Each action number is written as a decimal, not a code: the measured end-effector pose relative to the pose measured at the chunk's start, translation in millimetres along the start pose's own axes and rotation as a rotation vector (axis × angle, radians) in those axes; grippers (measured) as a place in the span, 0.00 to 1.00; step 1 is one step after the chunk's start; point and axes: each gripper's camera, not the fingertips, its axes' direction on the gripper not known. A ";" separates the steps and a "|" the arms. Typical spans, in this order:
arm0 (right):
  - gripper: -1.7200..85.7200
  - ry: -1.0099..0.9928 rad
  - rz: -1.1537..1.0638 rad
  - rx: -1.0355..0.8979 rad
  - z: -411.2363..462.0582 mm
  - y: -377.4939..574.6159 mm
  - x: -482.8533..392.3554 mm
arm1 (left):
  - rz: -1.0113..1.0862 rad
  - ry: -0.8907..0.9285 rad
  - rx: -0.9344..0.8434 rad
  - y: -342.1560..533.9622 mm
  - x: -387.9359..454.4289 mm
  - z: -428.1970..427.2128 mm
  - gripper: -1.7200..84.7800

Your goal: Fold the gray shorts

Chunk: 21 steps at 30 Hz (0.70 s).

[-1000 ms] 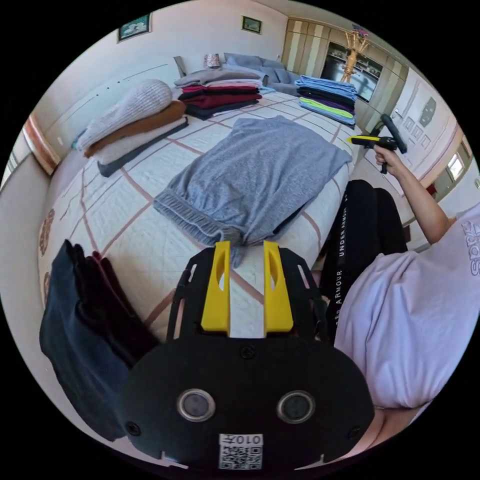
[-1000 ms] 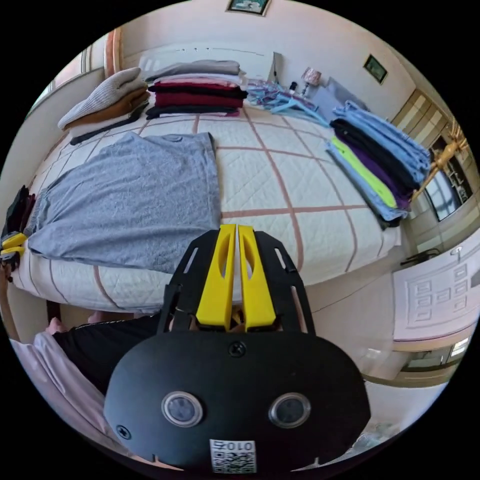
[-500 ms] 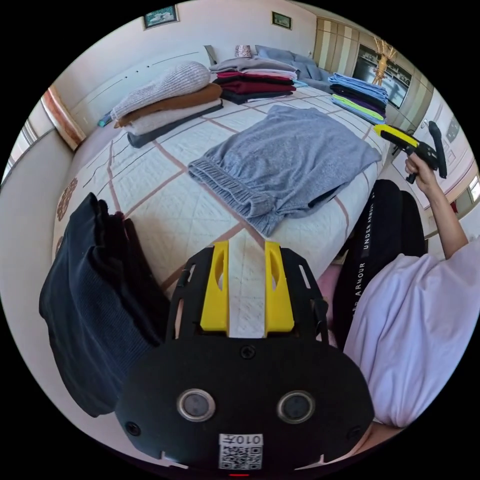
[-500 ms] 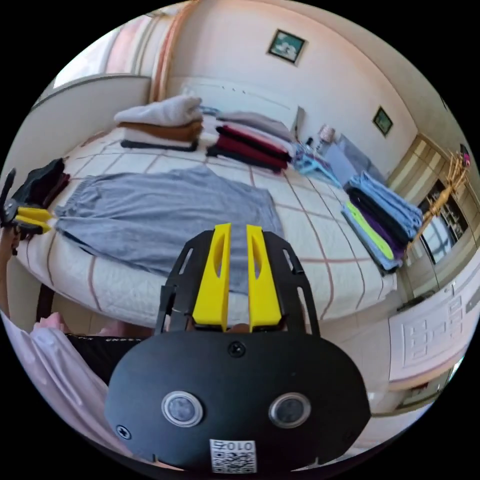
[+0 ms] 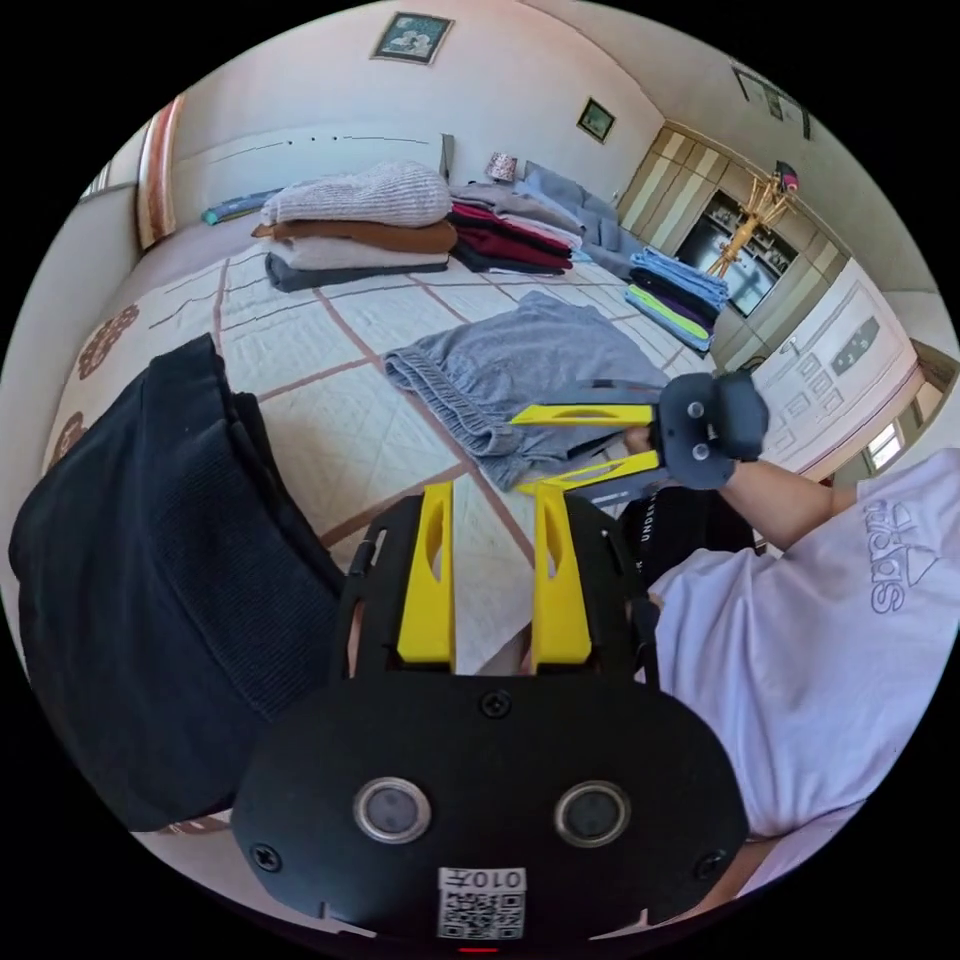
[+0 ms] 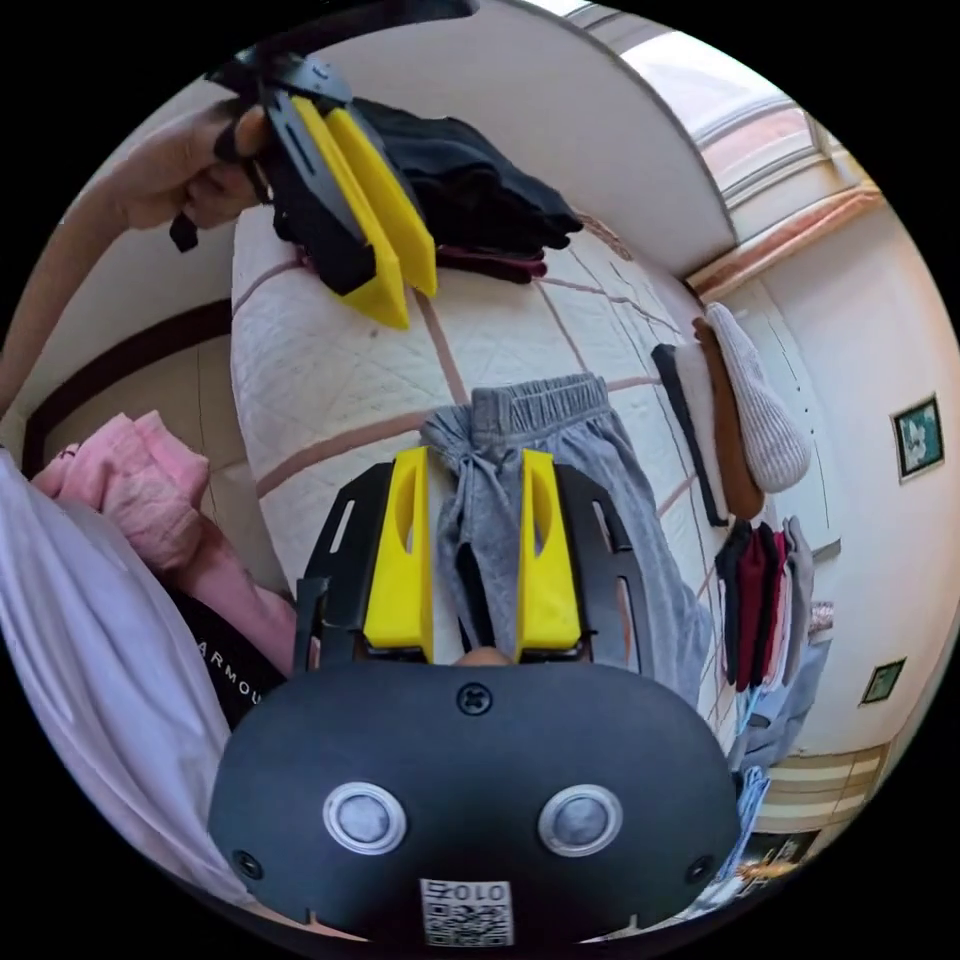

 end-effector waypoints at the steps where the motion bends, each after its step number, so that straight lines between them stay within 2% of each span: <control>1: 0.16 0.005 -0.010 -0.008 4.1 -1.0 -0.5 | -0.019 0.024 0.017 -0.3 -4.3 1.1 0.16; 4: 0.15 -0.026 -0.013 -0.005 11.0 0.9 8.1 | -0.048 0.042 0.038 -6.4 -12.5 5.9 0.17; 15: 0.07 -0.310 0.288 0.072 23.3 44.8 93.4 | -0.076 0.072 -0.007 -43.2 -30.9 38.6 0.19; 21: 0.07 -0.434 0.407 0.131 36.6 79.4 138.7 | -0.041 0.053 0.117 -63.2 -14.0 28.8 0.19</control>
